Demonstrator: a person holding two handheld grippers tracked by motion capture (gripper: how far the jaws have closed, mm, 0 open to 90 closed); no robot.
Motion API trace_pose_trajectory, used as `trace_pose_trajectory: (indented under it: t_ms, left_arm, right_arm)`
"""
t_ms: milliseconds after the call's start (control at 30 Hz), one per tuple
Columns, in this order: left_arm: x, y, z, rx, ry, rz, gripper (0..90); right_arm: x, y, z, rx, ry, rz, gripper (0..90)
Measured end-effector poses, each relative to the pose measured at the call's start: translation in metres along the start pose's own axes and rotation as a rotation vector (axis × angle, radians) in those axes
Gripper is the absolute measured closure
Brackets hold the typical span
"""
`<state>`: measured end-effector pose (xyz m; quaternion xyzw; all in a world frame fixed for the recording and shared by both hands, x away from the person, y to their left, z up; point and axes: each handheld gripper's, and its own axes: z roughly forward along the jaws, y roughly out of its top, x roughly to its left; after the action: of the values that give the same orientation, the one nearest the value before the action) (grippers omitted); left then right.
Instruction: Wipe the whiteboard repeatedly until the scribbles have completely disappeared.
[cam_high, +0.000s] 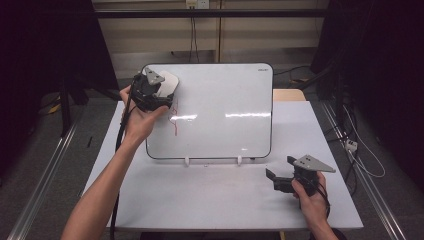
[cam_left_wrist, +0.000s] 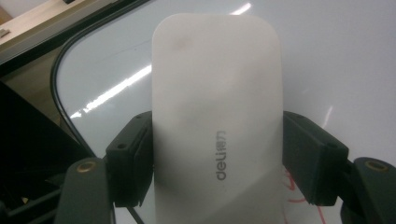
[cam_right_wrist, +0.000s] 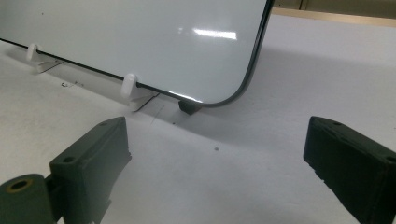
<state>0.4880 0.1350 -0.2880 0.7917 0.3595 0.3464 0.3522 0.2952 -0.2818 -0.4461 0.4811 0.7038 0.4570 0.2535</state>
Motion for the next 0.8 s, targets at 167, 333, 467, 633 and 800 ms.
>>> trace_pose_trajectory:
  t_ms: [167,333,467,633,800]
  left_arm:
    - [0.011,0.005,-0.003,-0.012,0.001,-0.021,31.0]
    - [0.011,0.007,-0.002,-0.006,0.017,-0.024,31.1]
    - [0.007,0.007,-0.001,-0.008,0.028,-0.020,31.1]
    - [-0.001,0.009,0.001,-0.011,0.018,-0.012,31.0]
    - [-0.018,0.010,0.004,-0.010,-0.003,0.026,30.9]
  right_arm:
    - [0.000,0.000,0.001,-0.001,0.002,0.001,7.2]
    - [-0.001,0.000,0.000,-0.001,-0.001,0.002,7.2]
    - [0.001,0.000,0.001,-0.001,0.002,-0.004,7.3]
    - [0.001,0.001,0.003,0.002,0.003,-0.004,7.3]
    - [0.001,0.001,0.002,0.000,0.004,-0.003,7.2]
